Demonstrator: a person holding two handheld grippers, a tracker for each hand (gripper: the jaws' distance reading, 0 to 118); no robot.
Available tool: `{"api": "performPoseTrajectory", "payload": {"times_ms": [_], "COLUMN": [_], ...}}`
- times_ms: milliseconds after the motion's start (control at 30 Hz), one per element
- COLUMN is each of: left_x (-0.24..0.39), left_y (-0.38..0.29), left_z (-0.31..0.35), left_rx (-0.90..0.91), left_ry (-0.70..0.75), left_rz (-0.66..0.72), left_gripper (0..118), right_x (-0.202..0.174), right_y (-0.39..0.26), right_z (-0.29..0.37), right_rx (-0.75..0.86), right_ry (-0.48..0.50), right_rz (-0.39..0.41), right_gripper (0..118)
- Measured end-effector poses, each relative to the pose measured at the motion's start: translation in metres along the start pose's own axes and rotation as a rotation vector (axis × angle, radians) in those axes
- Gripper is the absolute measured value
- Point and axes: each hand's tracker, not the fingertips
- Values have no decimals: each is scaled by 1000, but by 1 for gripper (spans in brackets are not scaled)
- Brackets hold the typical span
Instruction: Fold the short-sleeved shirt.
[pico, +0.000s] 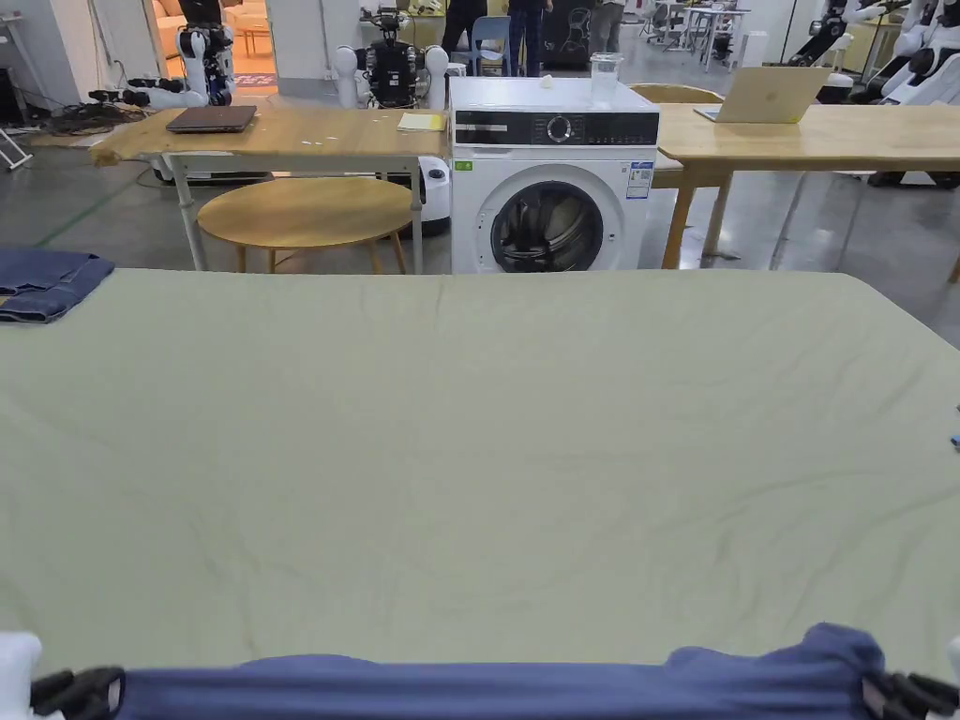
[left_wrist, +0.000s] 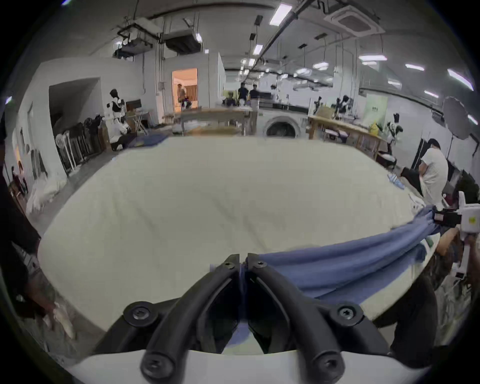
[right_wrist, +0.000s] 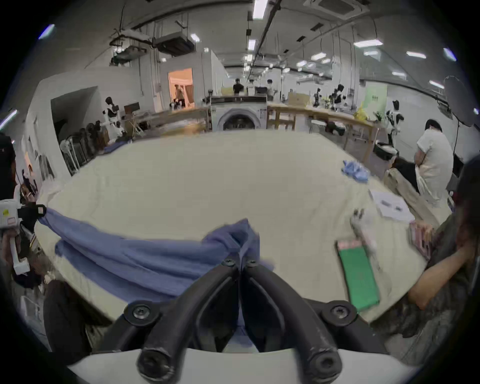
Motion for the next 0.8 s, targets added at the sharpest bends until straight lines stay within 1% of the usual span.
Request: {"api": "performPoseTrajectory", "payload": {"times_ms": [67, 133, 167, 200, 233, 267, 300, 333, 367, 433, 467, 500, 567, 600, 633, 667, 700, 733, 767, 800], "left_x": [-3, 4, 6, 9, 14, 19, 25, 35, 47, 82, 97, 109, 135, 143, 152, 156, 159, 162, 166, 166], "left_y": [-25, -37, -39, -39, -36, -31, -25, -15, -3, 22, 33, 41, 53, 55, 55, 52, 50, 48, 47, 44], "left_z": [-11, -17, -18, -17, -11, -7, -2, 3, 6, 14, 12, 10, 2, 0, -2, -6, -6, -6, -7, -8], "left_rx": [-59, -65, -65, -54, 1, 45, 85, 134, 190, 282, 320, 352, 422, 444, 461, 472, 474, 470, 468, 465], "left_ry": [4, 27, 37, 69, 135, 156, 155, 127, 94, 39, 24, 15, 19, 25, 49, 65, 68, 73, 80, 84], "left_rz": [40, 48, 51, 51, 25, -1, -15, -18, -22, -54, -65, -79, -114, -127, -129, -137, -143, -149, -159, -168], "left_gripper": [0, 1, 8, 23, 49, 71, 91, 103, 103, 103, 103, 103, 103, 103, 103, 102, 96, 66, 28, 0], "right_x": [-5, -8, -9, -10, -13, -17, -23, -28, -39, -66, -79, -90, -112, -118, -125, -131, -135, -137, -139, -139], "right_y": [-26, -38, -39, -37, -34, -26, -17, -7, 5, 28, 38, 46, 60, 61, 62, 61, 59, 56, 55, 53], "right_z": [-15, -25, -25, -22, -15, -8, -3, 6, 13, 17, 16, 15, 12, 9, 7, 6, 5, 4, 2, 2], "right_rx": [-44, -66, -66, -42, 9, 42, 69, 112, 189, 301, 357, 395, 461, 475, 474, 494, 512, 516, 518, 537], "right_ry": [-29, -48, -49, -45, -38, -35, -13, 28, 35, 5, 4, 9, 42, 52, 48, 20, -18, -46, -72, -92], "right_rz": [-19, -26, -37, -52, -81, -94, -95, -88, -70, 4, 35, 51, 38, 27, 33, 49, 59, 65, 58, 53], "right_gripper": [0, 0, 0, 11, 52, 90, 111, 112, 112, 112, 112, 112, 112, 112, 111, 105, 87, 42, 1, 0]}}
